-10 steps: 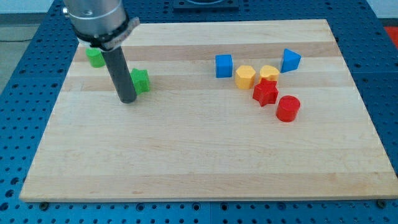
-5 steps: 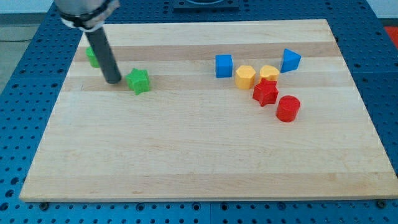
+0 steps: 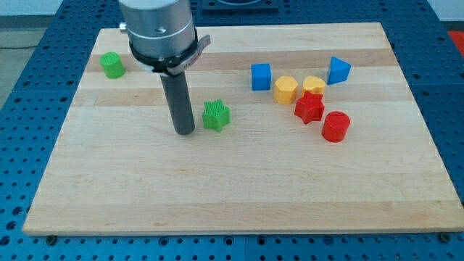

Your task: Move the green star diagonally bottom left to the yellow hexagon

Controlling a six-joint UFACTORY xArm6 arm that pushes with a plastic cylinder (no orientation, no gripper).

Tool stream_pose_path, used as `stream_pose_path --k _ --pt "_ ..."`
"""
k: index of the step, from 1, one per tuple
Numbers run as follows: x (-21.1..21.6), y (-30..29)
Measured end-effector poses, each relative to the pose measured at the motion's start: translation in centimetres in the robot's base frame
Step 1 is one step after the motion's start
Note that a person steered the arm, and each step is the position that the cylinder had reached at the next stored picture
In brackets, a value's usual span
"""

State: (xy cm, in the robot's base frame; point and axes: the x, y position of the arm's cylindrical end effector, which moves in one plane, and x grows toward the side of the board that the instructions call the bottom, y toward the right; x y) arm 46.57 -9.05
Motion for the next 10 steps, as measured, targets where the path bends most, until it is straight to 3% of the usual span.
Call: stream_pose_path --k 2,10 --pt "-2.3 -0.4" --pt "-1.8 8.1"
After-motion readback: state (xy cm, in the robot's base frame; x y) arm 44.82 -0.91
